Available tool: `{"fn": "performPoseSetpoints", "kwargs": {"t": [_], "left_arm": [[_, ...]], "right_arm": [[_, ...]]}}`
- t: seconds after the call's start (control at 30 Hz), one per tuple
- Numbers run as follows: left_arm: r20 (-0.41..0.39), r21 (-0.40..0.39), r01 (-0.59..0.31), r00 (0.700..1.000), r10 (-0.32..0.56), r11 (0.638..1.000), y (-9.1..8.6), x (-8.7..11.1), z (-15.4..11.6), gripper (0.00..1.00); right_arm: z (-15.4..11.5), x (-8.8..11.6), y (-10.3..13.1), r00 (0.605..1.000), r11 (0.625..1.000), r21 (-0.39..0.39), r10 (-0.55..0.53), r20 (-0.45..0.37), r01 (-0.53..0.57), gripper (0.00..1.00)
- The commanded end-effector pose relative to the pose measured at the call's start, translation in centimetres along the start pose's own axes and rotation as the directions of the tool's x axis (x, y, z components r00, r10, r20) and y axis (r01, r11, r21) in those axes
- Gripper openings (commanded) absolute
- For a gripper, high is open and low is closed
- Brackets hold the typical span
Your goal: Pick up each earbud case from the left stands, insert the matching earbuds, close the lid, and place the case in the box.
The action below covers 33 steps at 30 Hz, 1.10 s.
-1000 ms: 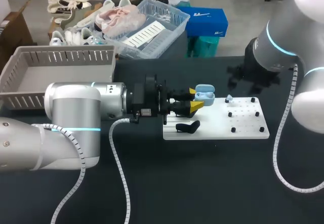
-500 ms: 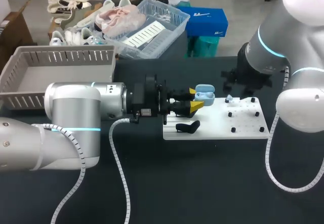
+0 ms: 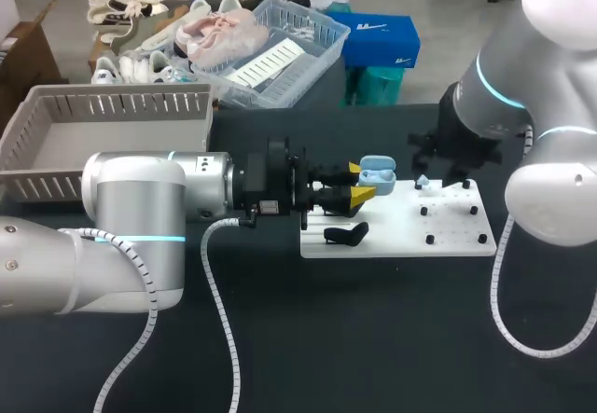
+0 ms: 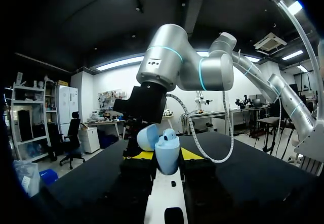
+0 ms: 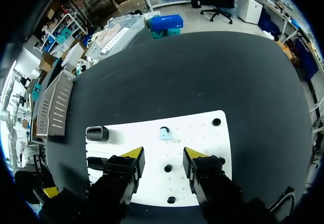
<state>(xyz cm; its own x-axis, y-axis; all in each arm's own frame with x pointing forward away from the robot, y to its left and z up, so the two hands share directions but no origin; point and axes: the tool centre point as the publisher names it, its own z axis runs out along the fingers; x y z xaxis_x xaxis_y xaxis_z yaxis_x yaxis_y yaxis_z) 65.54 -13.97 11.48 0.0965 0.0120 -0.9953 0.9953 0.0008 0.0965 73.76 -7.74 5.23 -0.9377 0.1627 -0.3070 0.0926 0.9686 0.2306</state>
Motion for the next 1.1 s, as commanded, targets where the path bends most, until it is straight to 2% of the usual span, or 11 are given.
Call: {"fn": "performPoseSetpoints", "kwargs": {"t": [0.03, 0.43, 0.67, 1.1], "left_arm": [[0.000, 0.000, 0.000, 1.000, 0.000, 1.000, 0.1, 0.1, 0.1, 0.00], [0.000, 0.000, 0.000, 1.000, 0.000, 1.000, 0.1, 0.1, 0.1, 0.00], [0.000, 0.000, 0.000, 1.000, 0.000, 1.000, 0.1, 0.1, 0.1, 0.00], [0.000, 0.000, 0.000, 1.000, 0.000, 1.000, 0.1, 0.1, 0.1, 0.00]], "right_arm": [[0.0, 0.0, -0.1, 1.000, 1.000, -0.003, 0.000, 0.002, 0.000, 0.47], [0.8, 0.0, 0.1, 1.000, 1.000, -0.002, -0.005, -0.003, 0.005, 0.45], [1.2, -0.3, 0.0, 1.000, 1.000, -0.011, -0.001, -0.008, 0.001, 0.40], [2.2, -0.6, 0.0, 0.999, 0.999, -0.026, 0.030, -0.012, -0.030, 0.40]]}}
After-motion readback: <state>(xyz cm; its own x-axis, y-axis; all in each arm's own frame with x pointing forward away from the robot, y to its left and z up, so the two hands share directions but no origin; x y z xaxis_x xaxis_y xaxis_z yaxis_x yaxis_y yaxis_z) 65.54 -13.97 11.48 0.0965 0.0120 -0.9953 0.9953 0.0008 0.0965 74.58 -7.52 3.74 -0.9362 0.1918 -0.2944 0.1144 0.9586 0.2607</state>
